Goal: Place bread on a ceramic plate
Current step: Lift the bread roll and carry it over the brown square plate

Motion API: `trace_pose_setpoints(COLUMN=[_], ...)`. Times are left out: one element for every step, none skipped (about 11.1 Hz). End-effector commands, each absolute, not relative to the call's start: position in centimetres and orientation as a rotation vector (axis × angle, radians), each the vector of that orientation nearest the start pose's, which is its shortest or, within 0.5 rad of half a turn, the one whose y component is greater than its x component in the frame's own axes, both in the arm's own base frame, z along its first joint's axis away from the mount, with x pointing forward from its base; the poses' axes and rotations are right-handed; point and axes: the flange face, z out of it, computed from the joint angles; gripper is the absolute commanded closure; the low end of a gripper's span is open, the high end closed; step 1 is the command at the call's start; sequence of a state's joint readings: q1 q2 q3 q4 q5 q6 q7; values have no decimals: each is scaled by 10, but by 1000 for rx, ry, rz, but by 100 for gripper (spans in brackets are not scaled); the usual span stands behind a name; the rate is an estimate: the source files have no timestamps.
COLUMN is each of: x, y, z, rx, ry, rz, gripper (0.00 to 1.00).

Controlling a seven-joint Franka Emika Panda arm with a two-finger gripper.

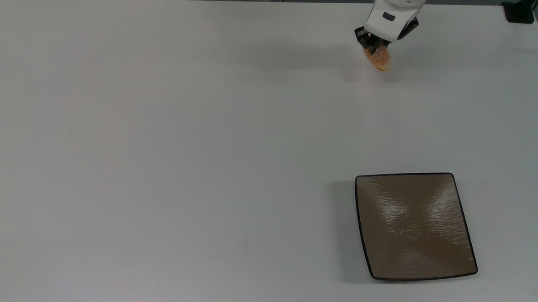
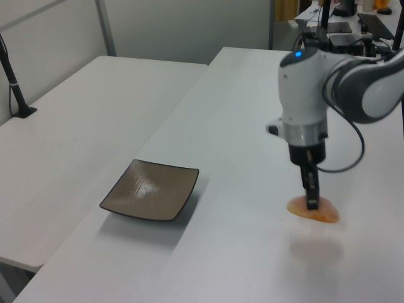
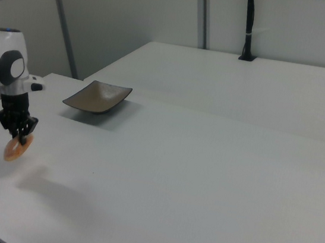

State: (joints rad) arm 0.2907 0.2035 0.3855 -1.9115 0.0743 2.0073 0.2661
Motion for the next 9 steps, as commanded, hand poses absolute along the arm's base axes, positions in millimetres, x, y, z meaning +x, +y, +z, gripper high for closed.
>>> trace_pose_setpoints(x=[497, 509, 523, 542, 556, 566, 572, 580, 591], y=[369, 368, 368, 367, 369, 376, 388, 398, 410], z=[425, 438, 447, 455, 460, 467, 462, 453, 436], rx=[-2956, -2946, -2934, -2918, -2905, -2886, -2865, -2861, -2858], ry=[-481, -456, -436, -408, -389, -377, -363, -328, -267], rz=[49, 4, -28, -64, -92, -152, -236, -345, -435], gripper=[75, 75, 75, 75, 75, 74, 74, 74, 73])
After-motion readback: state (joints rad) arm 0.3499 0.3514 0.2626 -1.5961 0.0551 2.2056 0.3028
